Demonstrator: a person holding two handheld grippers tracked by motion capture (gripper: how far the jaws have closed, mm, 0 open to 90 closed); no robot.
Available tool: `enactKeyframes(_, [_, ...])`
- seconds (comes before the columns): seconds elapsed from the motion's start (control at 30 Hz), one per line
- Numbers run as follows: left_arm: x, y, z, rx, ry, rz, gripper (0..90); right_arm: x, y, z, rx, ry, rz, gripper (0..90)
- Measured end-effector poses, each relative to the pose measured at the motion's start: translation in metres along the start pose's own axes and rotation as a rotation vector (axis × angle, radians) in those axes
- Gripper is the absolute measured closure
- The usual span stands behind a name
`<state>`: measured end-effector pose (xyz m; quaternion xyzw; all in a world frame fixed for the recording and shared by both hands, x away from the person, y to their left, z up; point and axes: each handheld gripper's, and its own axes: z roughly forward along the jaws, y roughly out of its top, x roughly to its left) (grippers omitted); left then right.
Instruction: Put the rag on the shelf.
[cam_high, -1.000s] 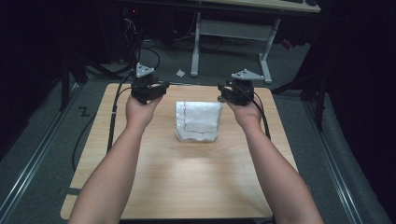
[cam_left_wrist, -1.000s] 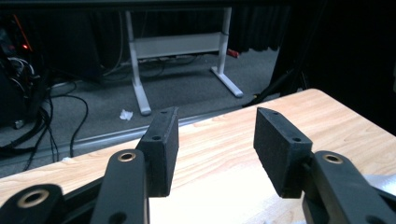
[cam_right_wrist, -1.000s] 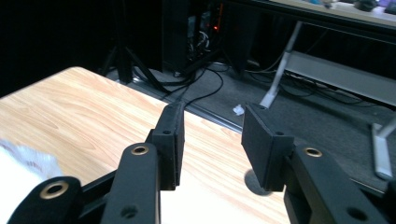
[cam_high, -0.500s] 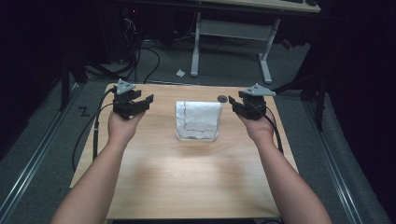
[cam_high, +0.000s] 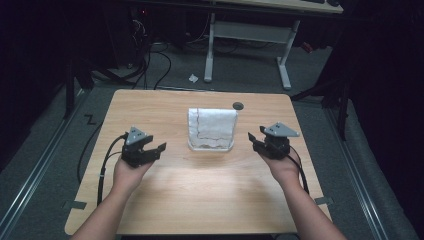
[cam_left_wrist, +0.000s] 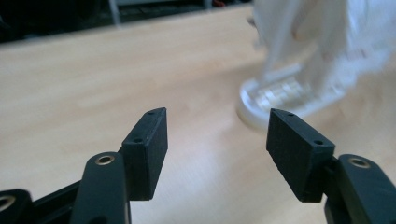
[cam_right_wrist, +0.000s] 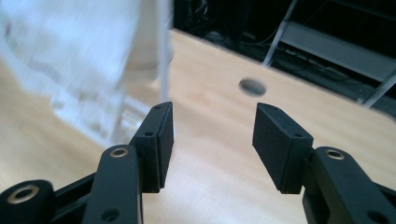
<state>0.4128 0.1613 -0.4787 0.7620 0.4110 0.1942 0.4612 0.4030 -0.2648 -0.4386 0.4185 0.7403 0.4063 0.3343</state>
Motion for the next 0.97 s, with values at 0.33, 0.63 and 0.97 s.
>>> enactKeyframes(0.33, [-0.038,-0.059,-0.017,0.092,-0.151,-0.006,41.1,0.067,-0.061,-0.006,0.126,0.134,-0.025,45.1])
enactKeyframes(0.63, [-0.083,-0.076,-0.026,0.131,-0.194,0.139,42.1,0.113,-0.088,-0.035,0.076,0.084,-0.087,48.5])
enactKeyframes(0.97, [-0.072,-0.079,-0.015,0.147,-0.218,0.040,40.9,0.097,-0.098,-0.024,0.149,0.112,-0.045,47.7])
